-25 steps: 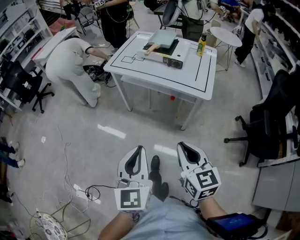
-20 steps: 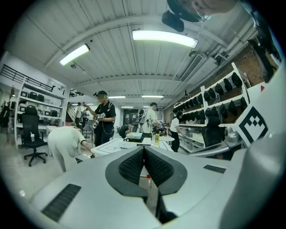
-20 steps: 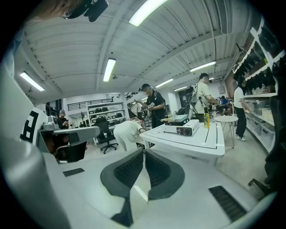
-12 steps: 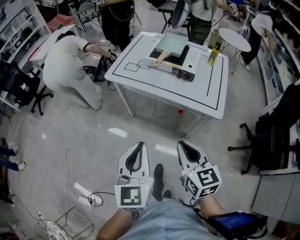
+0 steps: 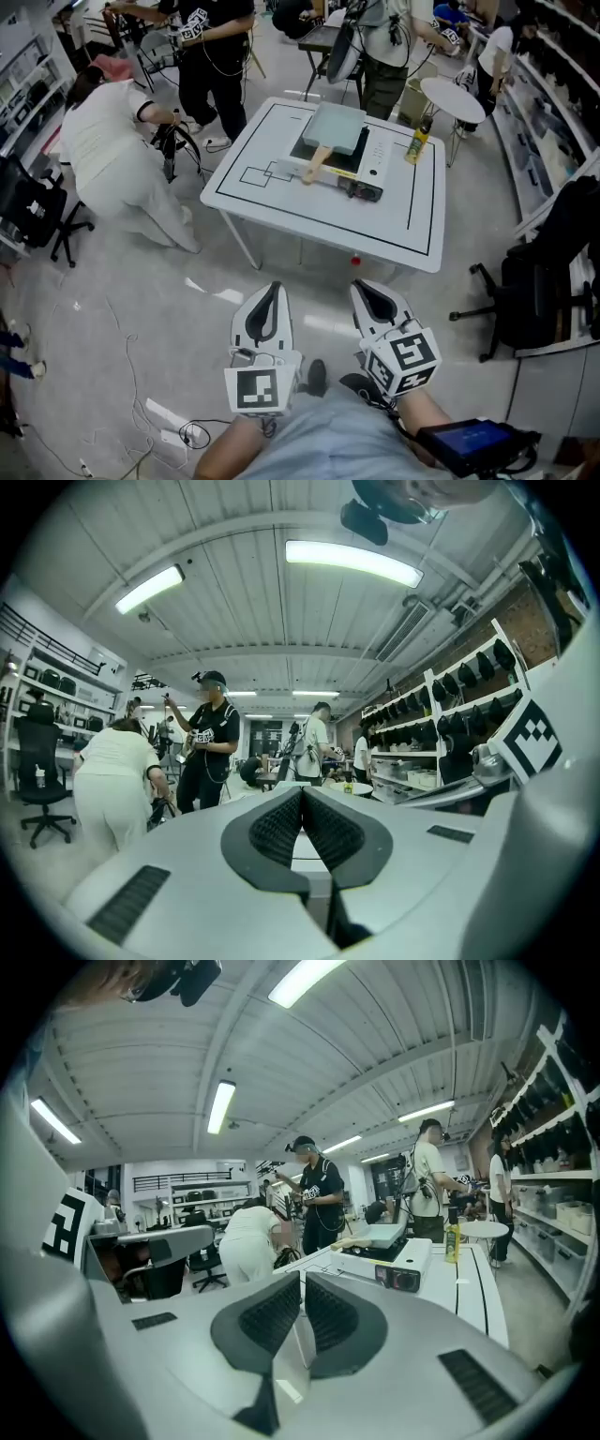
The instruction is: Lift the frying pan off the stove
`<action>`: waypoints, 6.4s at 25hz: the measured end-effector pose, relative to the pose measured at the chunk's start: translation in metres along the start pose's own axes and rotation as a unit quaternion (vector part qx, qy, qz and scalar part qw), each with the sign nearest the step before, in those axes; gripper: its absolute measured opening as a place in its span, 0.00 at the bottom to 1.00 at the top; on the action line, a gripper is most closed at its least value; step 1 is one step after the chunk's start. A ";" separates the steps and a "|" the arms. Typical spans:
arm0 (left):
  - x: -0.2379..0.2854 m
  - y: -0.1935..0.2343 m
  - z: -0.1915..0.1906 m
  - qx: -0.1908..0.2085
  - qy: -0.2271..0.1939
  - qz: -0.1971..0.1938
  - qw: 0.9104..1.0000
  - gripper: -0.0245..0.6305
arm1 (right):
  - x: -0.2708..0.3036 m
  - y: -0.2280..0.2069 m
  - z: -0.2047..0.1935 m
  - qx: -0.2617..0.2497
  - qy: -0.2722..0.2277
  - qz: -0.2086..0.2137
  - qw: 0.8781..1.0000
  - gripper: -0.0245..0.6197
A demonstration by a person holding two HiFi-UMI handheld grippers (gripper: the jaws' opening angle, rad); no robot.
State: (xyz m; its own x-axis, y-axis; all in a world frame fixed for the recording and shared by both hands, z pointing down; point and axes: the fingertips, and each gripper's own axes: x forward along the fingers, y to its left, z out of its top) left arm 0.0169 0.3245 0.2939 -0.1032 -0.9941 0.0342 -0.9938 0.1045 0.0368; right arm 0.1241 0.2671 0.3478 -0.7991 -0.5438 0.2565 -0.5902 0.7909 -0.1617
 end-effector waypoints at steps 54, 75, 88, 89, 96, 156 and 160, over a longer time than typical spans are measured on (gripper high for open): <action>0.443 0.153 0.012 0.010 0.041 -0.046 0.998 0.07 | 0.383 -0.223 0.109 0.080 0.029 -0.030 0.996 0.12; 0.473 0.123 -0.044 0.034 0.110 -0.057 0.992 0.07 | 0.371 -0.216 0.056 0.376 0.020 0.142 0.915 0.39; 0.497 0.144 -0.049 0.027 0.129 -0.053 0.990 0.07 | 0.399 -0.208 0.050 0.438 0.050 0.159 0.883 0.40; 0.499 0.146 -0.049 0.025 0.131 -0.052 0.990 0.07 | 0.402 -0.208 0.049 0.443 0.053 0.159 0.881 0.40; 0.517 0.157 -0.056 0.018 0.135 -0.064 0.989 0.07 | 0.423 -0.208 0.044 0.475 0.073 0.157 0.862 0.40; 0.563 0.200 -0.081 -0.005 0.160 -0.076 0.984 0.07 | 0.482 -0.195 0.024 0.535 0.122 0.147 0.823 0.21; 0.563 0.201 -0.081 -0.006 0.160 -0.076 0.984 0.07 | 0.483 -0.196 0.021 0.540 0.125 0.142 0.820 0.18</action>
State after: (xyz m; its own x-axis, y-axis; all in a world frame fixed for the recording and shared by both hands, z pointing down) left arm -0.2377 -0.2117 0.4018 0.0670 -0.9382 0.3395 -0.9961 -0.0431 0.0774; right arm -0.1485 -0.1559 0.4827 -0.9530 -0.1991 0.2283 -0.2501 0.0920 -0.9638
